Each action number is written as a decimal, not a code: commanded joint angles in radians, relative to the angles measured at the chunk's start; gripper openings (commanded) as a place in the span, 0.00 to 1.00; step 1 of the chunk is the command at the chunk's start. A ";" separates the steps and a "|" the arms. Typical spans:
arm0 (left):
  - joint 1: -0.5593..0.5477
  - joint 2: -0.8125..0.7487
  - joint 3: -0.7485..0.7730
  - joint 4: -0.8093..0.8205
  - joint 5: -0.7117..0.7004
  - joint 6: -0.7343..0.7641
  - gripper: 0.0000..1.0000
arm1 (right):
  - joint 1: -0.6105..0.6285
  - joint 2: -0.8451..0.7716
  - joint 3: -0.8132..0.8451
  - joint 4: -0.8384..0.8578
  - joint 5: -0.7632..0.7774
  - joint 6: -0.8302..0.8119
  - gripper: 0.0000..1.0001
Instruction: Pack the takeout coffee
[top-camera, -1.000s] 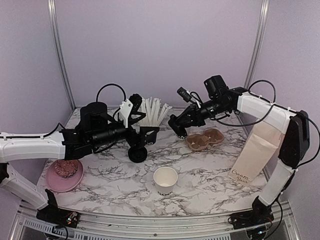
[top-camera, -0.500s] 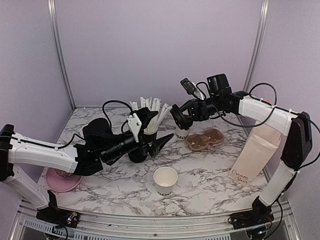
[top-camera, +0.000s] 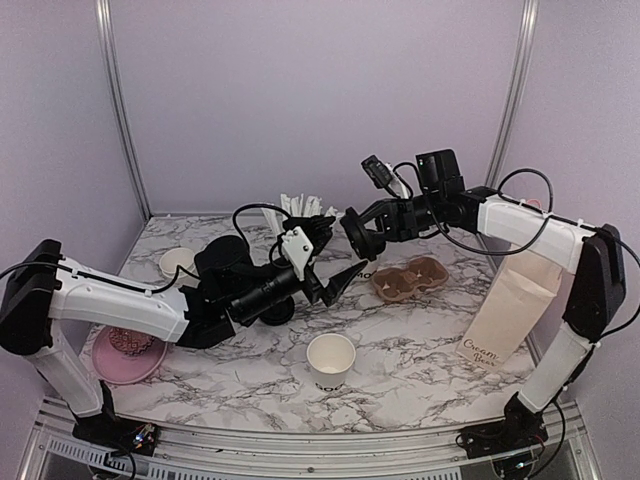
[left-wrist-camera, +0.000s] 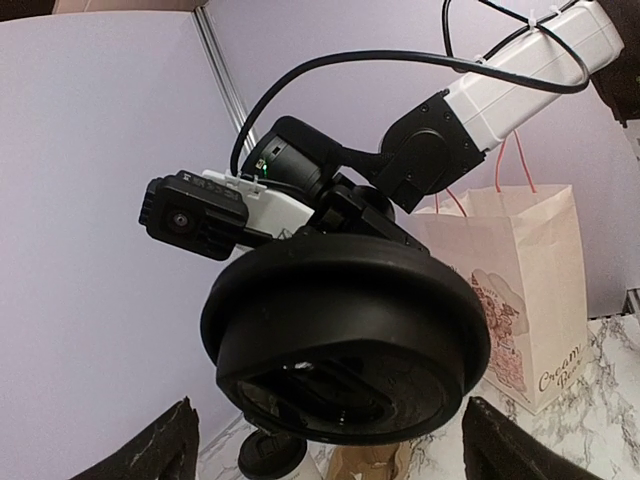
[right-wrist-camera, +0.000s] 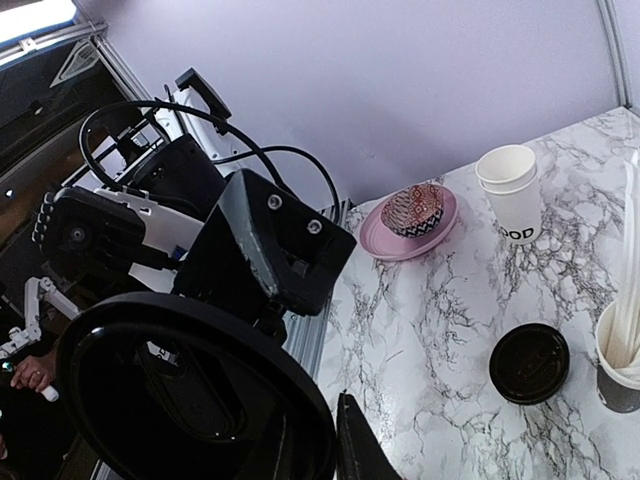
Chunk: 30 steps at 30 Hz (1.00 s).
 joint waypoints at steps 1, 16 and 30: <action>-0.006 0.025 0.046 0.075 0.004 0.004 0.91 | 0.006 -0.028 -0.003 0.032 -0.028 0.019 0.14; -0.007 0.053 0.076 0.078 0.027 -0.026 0.80 | 0.006 -0.024 -0.028 0.080 -0.042 0.054 0.20; -0.007 -0.180 0.152 -0.768 0.003 -0.255 0.74 | -0.095 -0.131 -0.056 -0.198 0.350 -0.363 0.56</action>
